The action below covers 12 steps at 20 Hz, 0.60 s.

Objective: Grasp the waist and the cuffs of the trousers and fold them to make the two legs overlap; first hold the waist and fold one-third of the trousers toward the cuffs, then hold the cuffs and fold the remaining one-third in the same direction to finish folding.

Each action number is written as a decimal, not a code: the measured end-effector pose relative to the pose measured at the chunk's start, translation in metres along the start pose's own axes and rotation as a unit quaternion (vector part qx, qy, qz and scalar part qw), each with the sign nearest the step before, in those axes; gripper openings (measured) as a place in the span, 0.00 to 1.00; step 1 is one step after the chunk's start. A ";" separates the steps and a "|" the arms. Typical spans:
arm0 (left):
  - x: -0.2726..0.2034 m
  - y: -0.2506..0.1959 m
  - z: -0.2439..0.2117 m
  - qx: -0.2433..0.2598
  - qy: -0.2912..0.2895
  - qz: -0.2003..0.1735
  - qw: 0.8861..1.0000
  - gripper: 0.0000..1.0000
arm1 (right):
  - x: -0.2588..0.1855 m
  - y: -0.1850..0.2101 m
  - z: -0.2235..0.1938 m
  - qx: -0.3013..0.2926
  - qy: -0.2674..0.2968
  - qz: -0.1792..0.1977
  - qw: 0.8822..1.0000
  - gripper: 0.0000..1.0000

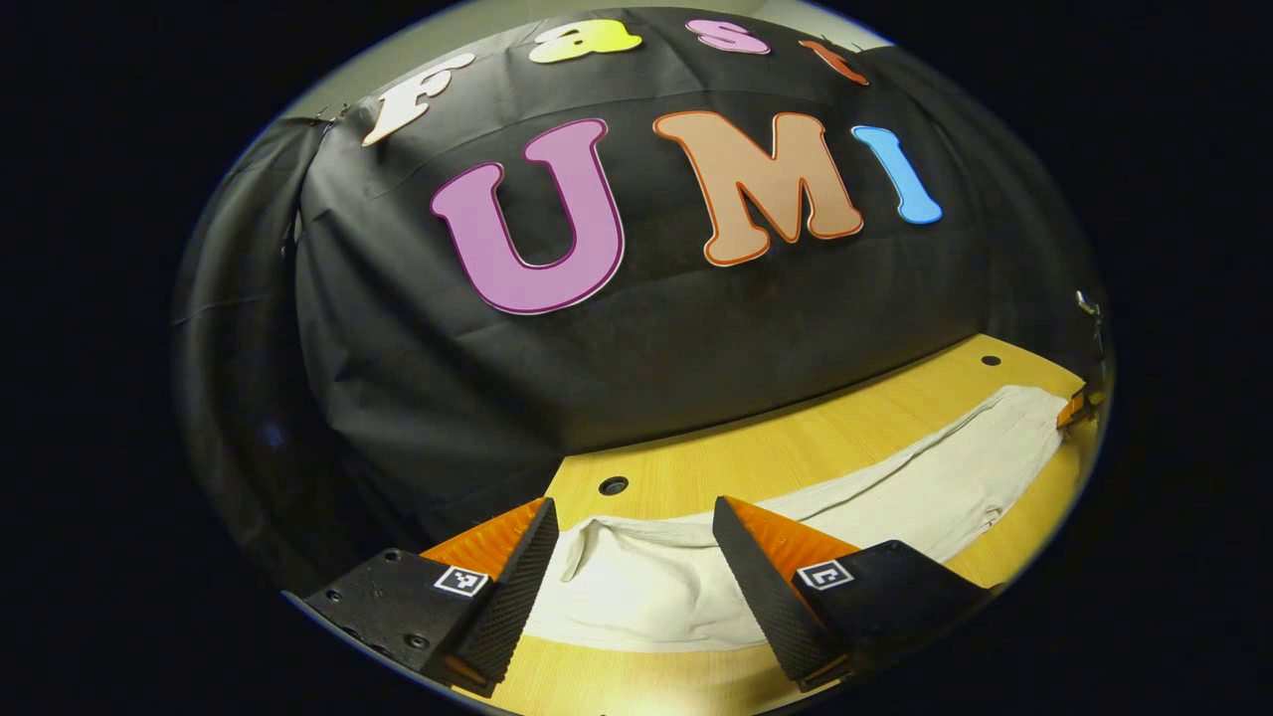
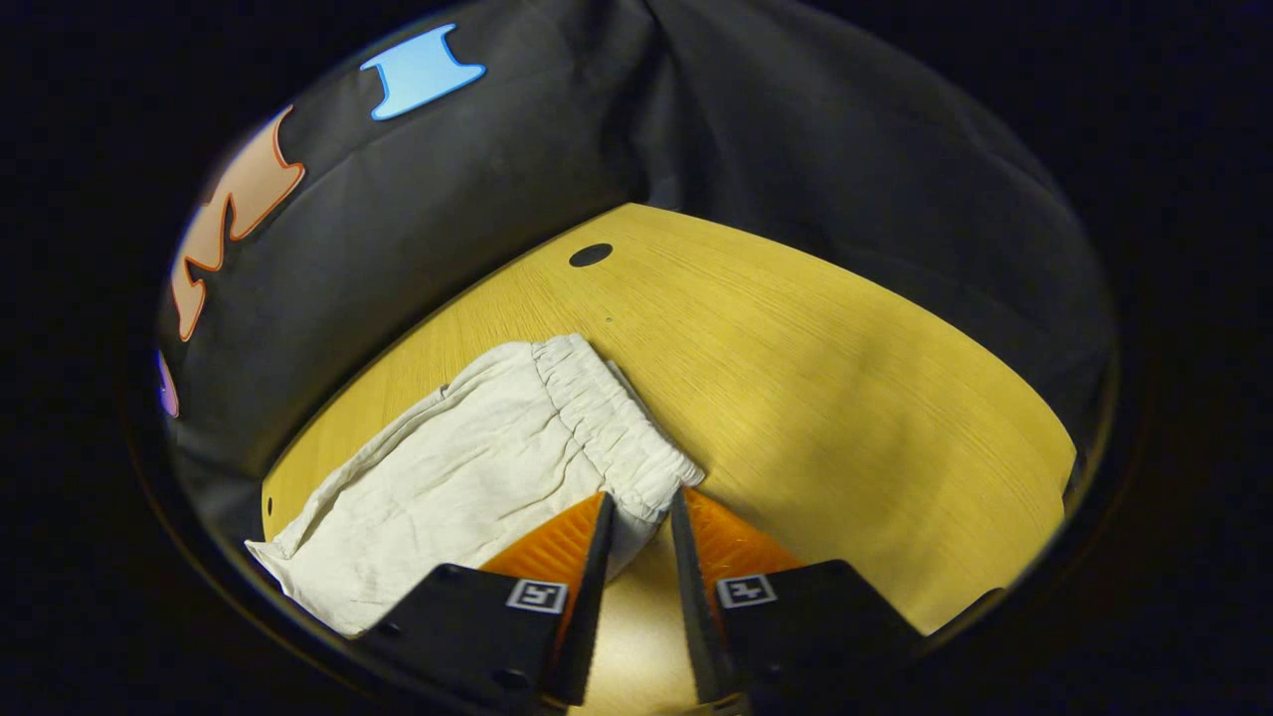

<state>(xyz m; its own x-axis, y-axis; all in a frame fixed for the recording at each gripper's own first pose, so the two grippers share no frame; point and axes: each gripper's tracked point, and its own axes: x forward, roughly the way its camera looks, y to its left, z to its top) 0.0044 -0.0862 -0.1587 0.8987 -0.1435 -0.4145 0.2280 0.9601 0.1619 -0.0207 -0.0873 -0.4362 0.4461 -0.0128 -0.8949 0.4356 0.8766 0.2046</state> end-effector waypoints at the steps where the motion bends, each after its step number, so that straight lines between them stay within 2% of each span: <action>1: -0.001 -0.002 -0.001 -0.001 0.001 0.001 1.000 0.96 | 0.000 0.000 0.001 0.000 0.004 0.006 1.000 0.27; 4: -0.008 -0.010 -0.002 -0.005 0.003 0.003 1.000 0.96 | -0.002 -0.004 0.008 -0.009 0.007 0.013 1.000 0.11; 5: -0.011 -0.012 -0.002 -0.006 0.003 0.006 1.000 0.96 | -0.002 -0.003 0.007 -0.014 0.008 0.016 1.000 0.12; 7: -0.017 -0.014 -0.001 -0.005 0.003 0.011 1.000 0.96 | -0.003 -0.010 0.017 -0.020 -0.013 -0.003 1.000 0.04; 9: -0.023 -0.013 0.001 -0.003 -0.003 0.015 1.000 0.96 | -0.013 -0.002 0.020 -0.023 -0.012 0.016 1.000 0.04; 12: -0.026 -0.008 0.002 -0.003 -0.007 0.017 1.000 0.96 | -0.023 0.004 0.040 -0.037 -0.042 0.035 0.998 0.04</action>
<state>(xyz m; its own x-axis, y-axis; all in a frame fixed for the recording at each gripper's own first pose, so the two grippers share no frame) -0.0204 -0.0905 -0.1471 0.9112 -0.1138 -0.3960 0.1946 0.9660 0.1702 0.0020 -0.1021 -0.3990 0.5380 0.0115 -0.8428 0.3440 0.9098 0.2321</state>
